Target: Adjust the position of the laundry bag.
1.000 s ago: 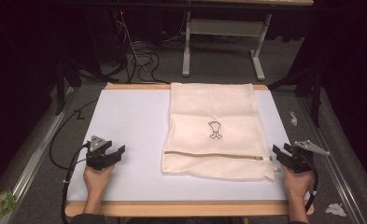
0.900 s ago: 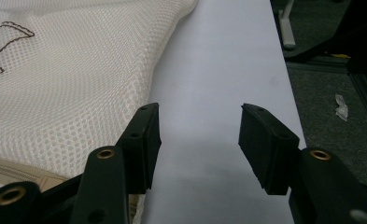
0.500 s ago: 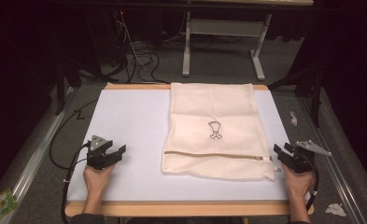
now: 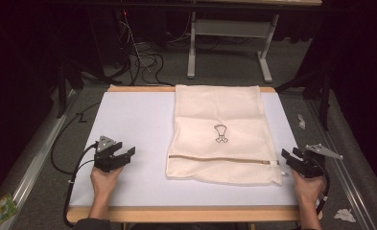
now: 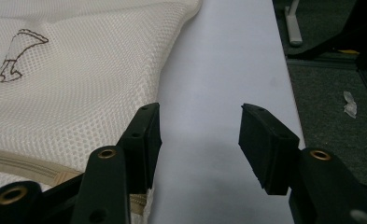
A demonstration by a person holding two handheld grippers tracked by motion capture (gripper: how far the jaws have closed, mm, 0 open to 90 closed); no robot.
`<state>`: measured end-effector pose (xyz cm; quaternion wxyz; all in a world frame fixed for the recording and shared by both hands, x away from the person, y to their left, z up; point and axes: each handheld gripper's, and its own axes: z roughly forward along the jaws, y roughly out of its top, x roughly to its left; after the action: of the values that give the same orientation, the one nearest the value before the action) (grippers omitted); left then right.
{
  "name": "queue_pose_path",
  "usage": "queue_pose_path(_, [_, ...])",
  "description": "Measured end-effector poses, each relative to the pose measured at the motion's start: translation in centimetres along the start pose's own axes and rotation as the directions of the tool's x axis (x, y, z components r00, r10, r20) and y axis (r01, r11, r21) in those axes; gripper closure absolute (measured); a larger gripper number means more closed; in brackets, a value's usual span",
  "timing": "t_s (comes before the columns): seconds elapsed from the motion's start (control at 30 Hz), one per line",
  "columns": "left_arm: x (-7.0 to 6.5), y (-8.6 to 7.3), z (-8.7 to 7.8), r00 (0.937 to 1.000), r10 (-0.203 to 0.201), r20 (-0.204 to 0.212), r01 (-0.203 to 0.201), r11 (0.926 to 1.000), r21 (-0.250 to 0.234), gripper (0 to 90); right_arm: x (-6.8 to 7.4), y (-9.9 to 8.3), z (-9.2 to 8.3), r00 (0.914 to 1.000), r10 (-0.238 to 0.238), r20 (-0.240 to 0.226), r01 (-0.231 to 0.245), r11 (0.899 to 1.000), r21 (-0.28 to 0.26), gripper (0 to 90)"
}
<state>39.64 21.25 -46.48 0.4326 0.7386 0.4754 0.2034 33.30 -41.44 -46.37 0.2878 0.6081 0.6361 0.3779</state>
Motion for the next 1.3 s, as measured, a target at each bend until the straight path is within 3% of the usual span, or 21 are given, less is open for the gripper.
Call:
queue_pose_path(0.17, [-0.7, 0.4, 0.2, 0.9995, -0.009, 0.031, 0.009, 1.0000, 0.004, 39.2, 0.3, 0.4, -0.5, 0.9997, -0.011, -0.020, 0.011, 1.000, -0.006, 48.8])
queue_pose_path(0.3, [-1.6, 1.0, 0.4, 0.9990, 0.014, 0.042, -0.014, 0.9998, 0.013, 39.0, 0.7, 0.8, -0.6, 0.9994, -0.024, -0.026, 0.024, 1.000, 0.007, 48.7])
queue_pose_path(0.63, [-4.5, 2.6, 1.5, 0.9927, 0.036, 0.115, -0.039, 0.9989, 0.027, 37.8, 2.0, 1.5, 0.0, 0.9959, -0.050, -0.076, 0.054, 0.997, 0.052, 48.0])
queue_pose_path(0.97, [-7.5, 3.9, 4.2, 0.9849, 0.062, 0.161, -0.077, 0.9930, 0.089, 35.9, 3.2, 2.9, 0.9, 0.9932, -0.068, -0.094, 0.077, 0.993, 0.091, 46.5])
queue_pose_path(1.03, [-8.1, 4.1, 4.8, 0.9824, 0.038, 0.183, -0.057, 0.9934, 0.099, 35.6, 3.4, 3.1, 1.0, 0.9930, -0.068, -0.097, 0.077, 0.992, 0.096, 46.2])
queue_pose_path(1.3, [-10.1, 5.0, 7.7, 0.9795, 0.049, 0.195, -0.080, 0.9855, 0.150, 33.7, 3.5, 3.5, 2.6, 0.9940, -0.056, -0.094, 0.071, 0.984, 0.161, 42.7])
